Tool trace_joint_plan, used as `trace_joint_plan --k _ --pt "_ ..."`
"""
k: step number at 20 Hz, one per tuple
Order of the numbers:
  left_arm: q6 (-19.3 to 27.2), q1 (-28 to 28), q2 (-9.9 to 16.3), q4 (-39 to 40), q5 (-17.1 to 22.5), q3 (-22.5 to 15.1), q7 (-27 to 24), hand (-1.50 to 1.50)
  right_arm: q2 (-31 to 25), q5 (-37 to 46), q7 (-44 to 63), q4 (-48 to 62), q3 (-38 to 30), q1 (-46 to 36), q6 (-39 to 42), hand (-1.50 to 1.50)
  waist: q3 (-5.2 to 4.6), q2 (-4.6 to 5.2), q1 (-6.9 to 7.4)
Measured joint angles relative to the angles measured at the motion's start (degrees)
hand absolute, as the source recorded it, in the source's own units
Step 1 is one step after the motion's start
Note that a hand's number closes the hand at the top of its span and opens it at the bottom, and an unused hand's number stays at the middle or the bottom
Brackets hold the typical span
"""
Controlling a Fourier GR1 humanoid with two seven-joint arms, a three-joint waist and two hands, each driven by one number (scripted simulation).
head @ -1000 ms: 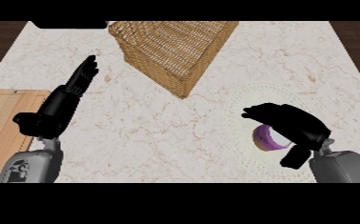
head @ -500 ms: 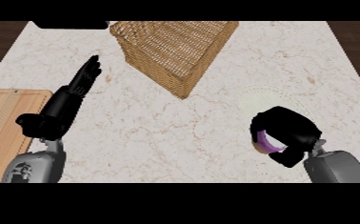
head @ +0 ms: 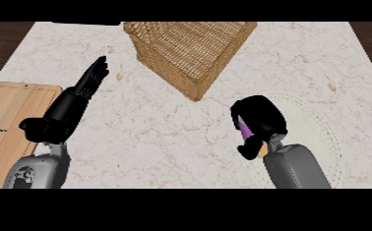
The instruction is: Pick the can from the placemat and place it in the basket
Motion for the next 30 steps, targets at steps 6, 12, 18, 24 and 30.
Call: trace_joint_plan --k 6,12,18,24,30 --pt "-0.95 -1.64 -0.72 0.16 0.00 -1.71 -0.19 0.00 2.89 -2.49 18.27 1.83 0.84 -6.23 -6.78 1.50 0.52 0.86 3.60" --pt "-2.00 -3.26 -1.57 0.50 0.19 -3.43 -0.08 0.00 3.58 -10.68 32.05 1.90 1.95 -13.68 -18.90 1.50 0.82 1.27 7.19" --pt "-2.56 -4.85 -2.53 1.83 -0.19 -5.12 0.33 0.00 3.75 -13.38 43.38 0.85 5.41 -24.21 -34.07 1.50 0.58 1.15 9.22" --pt "-2.58 -6.20 -3.00 2.99 -0.54 -5.67 0.47 0.00 3.63 -12.55 54.02 4.58 8.59 -35.53 -43.44 1.50 0.23 0.98 9.83" --pt "-1.69 -7.12 -3.44 3.82 -1.34 -5.77 0.76 0.00 3.38 -10.62 58.56 12.83 9.17 -46.46 -44.94 1.50 0.06 0.80 8.88"
